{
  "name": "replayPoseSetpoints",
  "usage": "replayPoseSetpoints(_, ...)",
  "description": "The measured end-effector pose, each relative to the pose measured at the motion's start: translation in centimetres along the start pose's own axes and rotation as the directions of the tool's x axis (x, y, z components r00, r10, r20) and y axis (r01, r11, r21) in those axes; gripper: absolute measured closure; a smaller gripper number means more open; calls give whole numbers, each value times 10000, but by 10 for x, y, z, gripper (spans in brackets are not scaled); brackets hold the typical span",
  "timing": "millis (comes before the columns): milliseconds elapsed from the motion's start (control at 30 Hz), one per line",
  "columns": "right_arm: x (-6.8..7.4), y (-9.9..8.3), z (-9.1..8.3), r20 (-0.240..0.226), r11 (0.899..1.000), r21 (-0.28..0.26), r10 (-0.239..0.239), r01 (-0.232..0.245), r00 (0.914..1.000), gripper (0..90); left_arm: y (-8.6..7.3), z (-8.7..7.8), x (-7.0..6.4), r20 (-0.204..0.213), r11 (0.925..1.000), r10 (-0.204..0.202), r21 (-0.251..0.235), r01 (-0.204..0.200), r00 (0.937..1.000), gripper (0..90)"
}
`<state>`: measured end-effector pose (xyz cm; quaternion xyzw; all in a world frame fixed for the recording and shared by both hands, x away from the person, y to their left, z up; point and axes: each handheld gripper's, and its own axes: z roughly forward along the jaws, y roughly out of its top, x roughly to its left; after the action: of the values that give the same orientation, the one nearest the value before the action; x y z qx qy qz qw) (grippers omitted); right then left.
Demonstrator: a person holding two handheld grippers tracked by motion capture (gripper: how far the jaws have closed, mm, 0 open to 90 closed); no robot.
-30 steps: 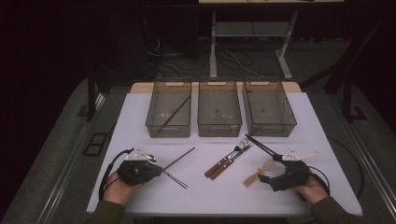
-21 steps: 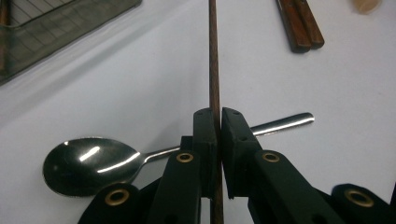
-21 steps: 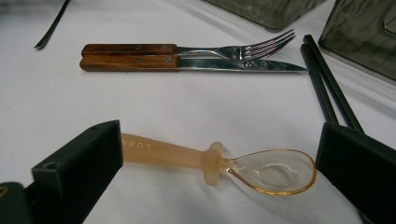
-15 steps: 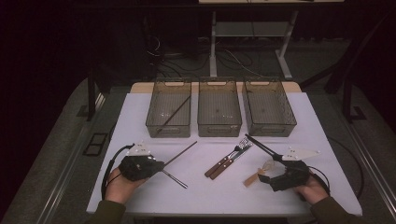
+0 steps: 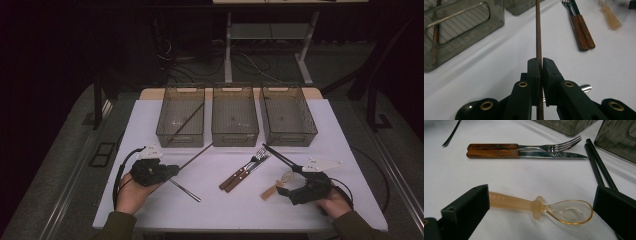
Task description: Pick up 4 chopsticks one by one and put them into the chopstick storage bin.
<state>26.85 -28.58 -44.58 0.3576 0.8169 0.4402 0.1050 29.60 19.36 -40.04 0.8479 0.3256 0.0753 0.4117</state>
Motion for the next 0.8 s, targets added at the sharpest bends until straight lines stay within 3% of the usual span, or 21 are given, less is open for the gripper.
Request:
replayPoseSetpoints(300,0,0,0,10,10000,5,8,-8,10000,5,17,4,3,-10,9997,150,-199,-150,9999,848)
replayPoseSetpoints(800,-1,-1,0,8,10000,15,67,-67,10000,5,46,12,14,-147,9971,56,-752,-66,9999,848)
